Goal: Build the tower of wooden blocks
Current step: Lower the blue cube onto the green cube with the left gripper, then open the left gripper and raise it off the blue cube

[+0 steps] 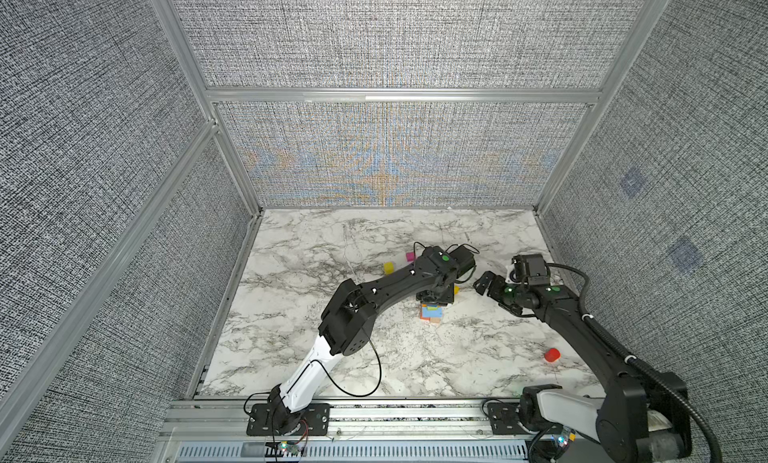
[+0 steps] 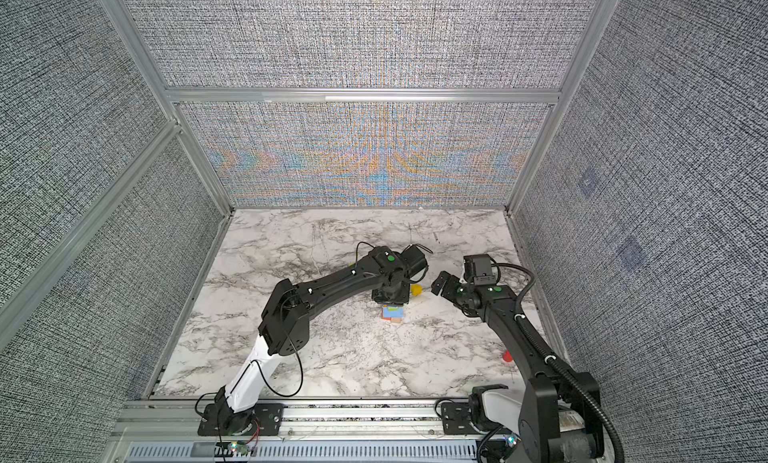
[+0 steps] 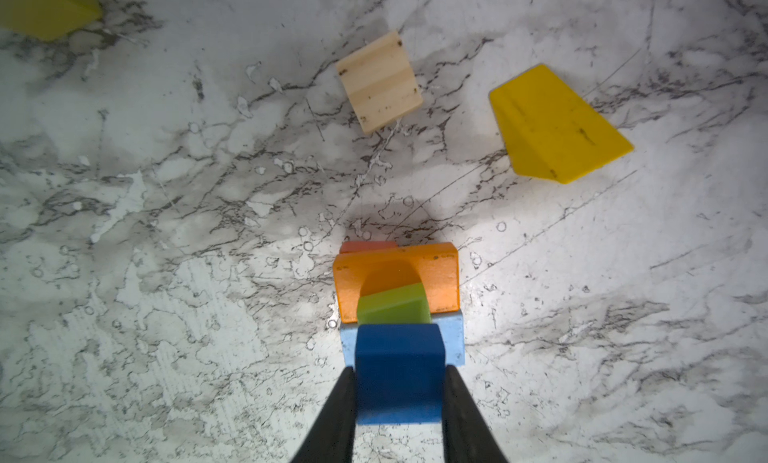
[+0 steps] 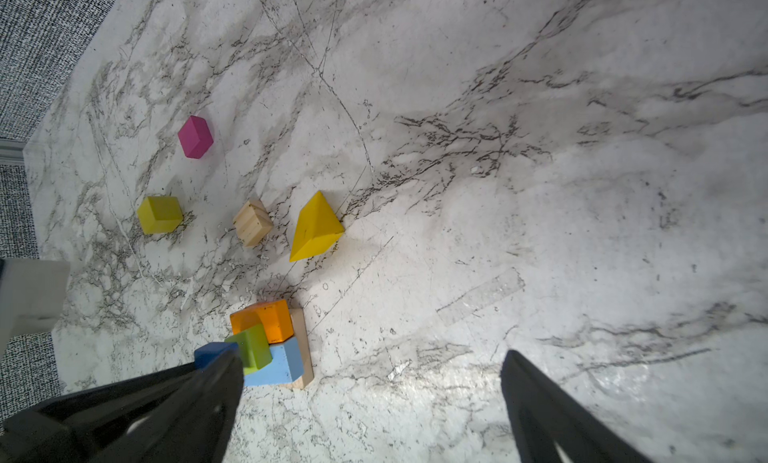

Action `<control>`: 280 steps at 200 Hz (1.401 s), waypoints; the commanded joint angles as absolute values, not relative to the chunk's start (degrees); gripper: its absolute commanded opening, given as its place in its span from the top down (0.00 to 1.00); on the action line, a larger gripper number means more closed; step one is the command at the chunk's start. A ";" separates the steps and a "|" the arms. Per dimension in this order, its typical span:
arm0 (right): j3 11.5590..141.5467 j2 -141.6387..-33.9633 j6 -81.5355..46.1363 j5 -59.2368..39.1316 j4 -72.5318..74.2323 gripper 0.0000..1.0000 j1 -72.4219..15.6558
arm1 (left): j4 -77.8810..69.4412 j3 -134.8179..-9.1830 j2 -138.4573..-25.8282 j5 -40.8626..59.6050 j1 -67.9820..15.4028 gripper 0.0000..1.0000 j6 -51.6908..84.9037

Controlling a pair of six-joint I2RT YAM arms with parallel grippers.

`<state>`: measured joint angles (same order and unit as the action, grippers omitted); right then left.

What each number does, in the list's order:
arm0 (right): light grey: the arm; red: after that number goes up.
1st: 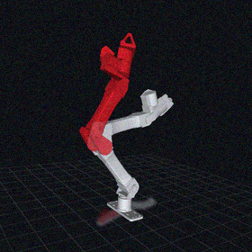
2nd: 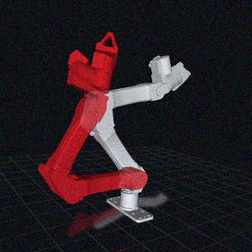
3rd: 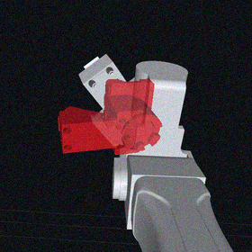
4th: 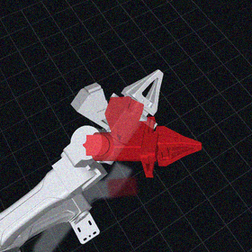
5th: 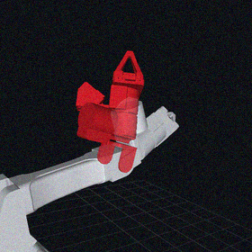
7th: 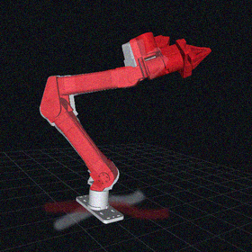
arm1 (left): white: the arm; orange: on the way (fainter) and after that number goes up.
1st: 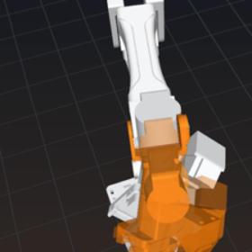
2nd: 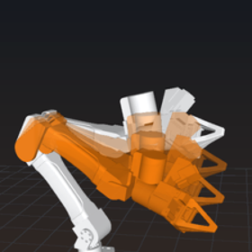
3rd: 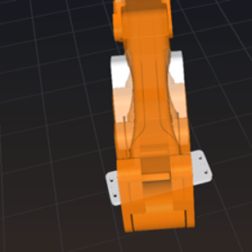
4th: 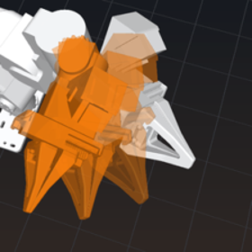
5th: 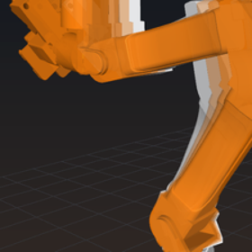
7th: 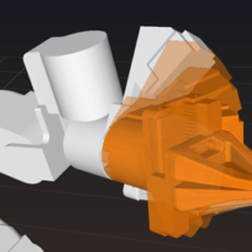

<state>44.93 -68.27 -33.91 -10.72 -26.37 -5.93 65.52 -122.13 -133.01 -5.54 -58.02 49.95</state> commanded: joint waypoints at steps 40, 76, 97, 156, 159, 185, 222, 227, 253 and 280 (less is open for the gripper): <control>44.86 -68.21 -33.84 -10.79 -26.14 0.01 -5.94 | 66.18 -123.91 -134.21 -5.97 -57.92 0.68 50.10; 44.90 -68.22 -33.85 -11.05 -26.10 0.01 -5.89 | 66.18 -123.84 -134.21 -5.98 -57.92 0.67 50.10; 44.83 -68.36 -33.86 -11.12 -26.02 0.01 -5.93 | 66.10 -123.42 -134.20 -5.89 -57.92 0.67 50.10; 44.78 -68.47 -33.66 -11.75 -25.92 0.01 -5.96 | 65.26 -122.67 -134.08 -5.72 -57.92 0.64 50.18; 44.82 -68.49 -33.62 -11.77 -25.85 0.01 -5.97 | 65.30 -122.65 -134.04 -5.71 -57.92 0.63 50.18; 44.82 -68.47 -33.47 -12.02 -25.88 0.01 -5.97 | 65.21 -122.69 -134.15 -5.71 -57.92 0.59 50.10; 44.82 -68.58 -33.28 -12.13 -25.84 0.01 -5.96 | 65.39 -123.13 -134.12 -5.80 -57.92 0.46 49.92; 44.76 -68.70 -33.30 -12.20 -25.77 0.01 -5.94 | 65.52 -123.22 -134.14 -5.93 -57.92 0.44 49.81; 44.93 -68.69 -32.57 -12.38 -25.85 0.01 -5.94 | 65.62 -123.22 -133.23 -6.58 -57.92 0.30 49.33; 44.75 -68.69 -31.03 -14.95 -24.51 0.01 -6.01 | 65.20 -122.53 -130.92 -8.09 -57.84 0.16 47.96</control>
<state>44.91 -68.71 -32.99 -12.47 -26.33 -5.93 65.63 -122.76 -133.08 -6.07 -57.98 49.50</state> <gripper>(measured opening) 0.991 0.802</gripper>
